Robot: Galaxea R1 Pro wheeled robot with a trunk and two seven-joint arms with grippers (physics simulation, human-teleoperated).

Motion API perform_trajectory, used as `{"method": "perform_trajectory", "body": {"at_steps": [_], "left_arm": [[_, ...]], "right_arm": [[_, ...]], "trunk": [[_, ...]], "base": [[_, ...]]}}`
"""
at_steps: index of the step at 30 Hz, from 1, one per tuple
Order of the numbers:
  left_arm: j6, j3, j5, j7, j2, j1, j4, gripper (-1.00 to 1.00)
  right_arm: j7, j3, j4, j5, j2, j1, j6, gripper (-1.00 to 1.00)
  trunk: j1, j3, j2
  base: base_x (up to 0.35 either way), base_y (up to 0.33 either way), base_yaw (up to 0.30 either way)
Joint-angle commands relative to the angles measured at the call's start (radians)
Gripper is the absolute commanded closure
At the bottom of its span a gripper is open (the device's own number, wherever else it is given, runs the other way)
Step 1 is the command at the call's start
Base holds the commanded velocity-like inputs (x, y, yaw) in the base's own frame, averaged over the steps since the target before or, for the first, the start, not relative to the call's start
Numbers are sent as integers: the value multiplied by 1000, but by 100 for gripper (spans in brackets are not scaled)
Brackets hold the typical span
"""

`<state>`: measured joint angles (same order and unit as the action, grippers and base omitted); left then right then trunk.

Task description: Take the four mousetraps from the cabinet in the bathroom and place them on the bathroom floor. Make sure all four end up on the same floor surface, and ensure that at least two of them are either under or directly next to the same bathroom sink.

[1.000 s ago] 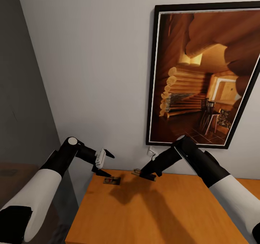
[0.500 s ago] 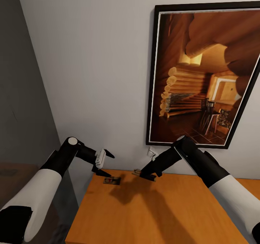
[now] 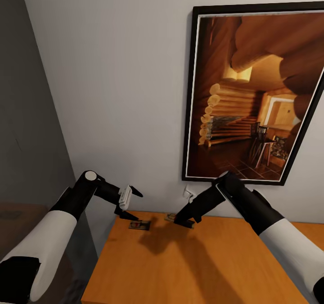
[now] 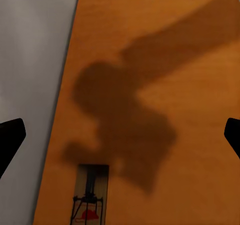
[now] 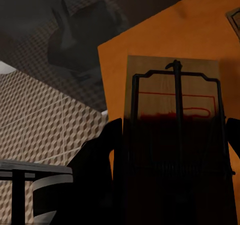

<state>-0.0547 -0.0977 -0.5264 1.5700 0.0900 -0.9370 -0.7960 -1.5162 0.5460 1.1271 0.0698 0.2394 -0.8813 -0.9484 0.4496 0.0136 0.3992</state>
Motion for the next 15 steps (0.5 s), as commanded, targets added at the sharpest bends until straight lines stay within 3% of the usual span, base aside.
{"method": "perform_trajectory", "body": {"at_steps": [1,7,15], "left_arm": [[-6,-2,-1,1,1,0,-1,-100],[-6,-7,0,1,-2,0,-1,-100],[-7,-31,-1,1,-33,0,0,-100]], "right_arm": [[-10,4,0,7,0,0,-13,100],[-10,9,-1,7,0,0,-13,100],[-10,9,-1,7,0,1,-13,100]], "trunk": [[0,-1,1],[0,-1,1],[0,-1,1]], "base": [[0,0,0],[0,0,0],[0,0,0]]}}
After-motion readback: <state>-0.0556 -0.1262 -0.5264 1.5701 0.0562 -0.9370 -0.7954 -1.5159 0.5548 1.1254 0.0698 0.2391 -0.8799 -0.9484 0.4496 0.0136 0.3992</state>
